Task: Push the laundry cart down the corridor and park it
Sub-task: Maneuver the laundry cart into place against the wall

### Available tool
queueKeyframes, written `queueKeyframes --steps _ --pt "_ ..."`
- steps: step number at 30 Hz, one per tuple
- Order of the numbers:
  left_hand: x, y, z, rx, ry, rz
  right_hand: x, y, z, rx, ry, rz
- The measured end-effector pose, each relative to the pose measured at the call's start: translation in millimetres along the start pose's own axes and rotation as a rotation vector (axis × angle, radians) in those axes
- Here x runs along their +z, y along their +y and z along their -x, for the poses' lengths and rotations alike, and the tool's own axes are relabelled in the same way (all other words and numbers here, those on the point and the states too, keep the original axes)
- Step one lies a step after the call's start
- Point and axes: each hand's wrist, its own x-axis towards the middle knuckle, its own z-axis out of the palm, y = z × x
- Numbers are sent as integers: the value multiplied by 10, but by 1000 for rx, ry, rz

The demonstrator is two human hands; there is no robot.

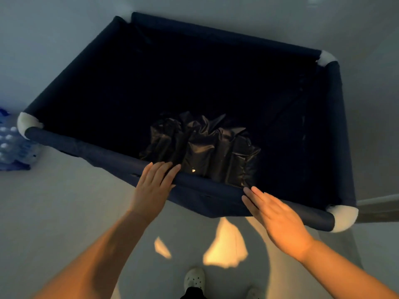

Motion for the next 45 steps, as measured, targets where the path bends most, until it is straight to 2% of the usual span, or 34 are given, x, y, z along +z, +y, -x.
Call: queueKeyframes --steps 2,5,17,31,37,45 --pt "-11 -110 78 6 21 3 -30 62 -105 -144 -107 99" --pt "-1 -190 181 -17 23 -17 -57 103 -281 -229 -218 176" --pt "56 -277 396 -168 140 -59 108 83 -525 -396 -162 143" --pt "225 554 337 -319 188 -120 157 932 -338 -549 -81 158" --pt "272 996 186 -335 186 -133 194 1192 -96 -393 -17 90" --pt "262 1638 -187 -420 76 -109 295 1311 404 40 185 11"
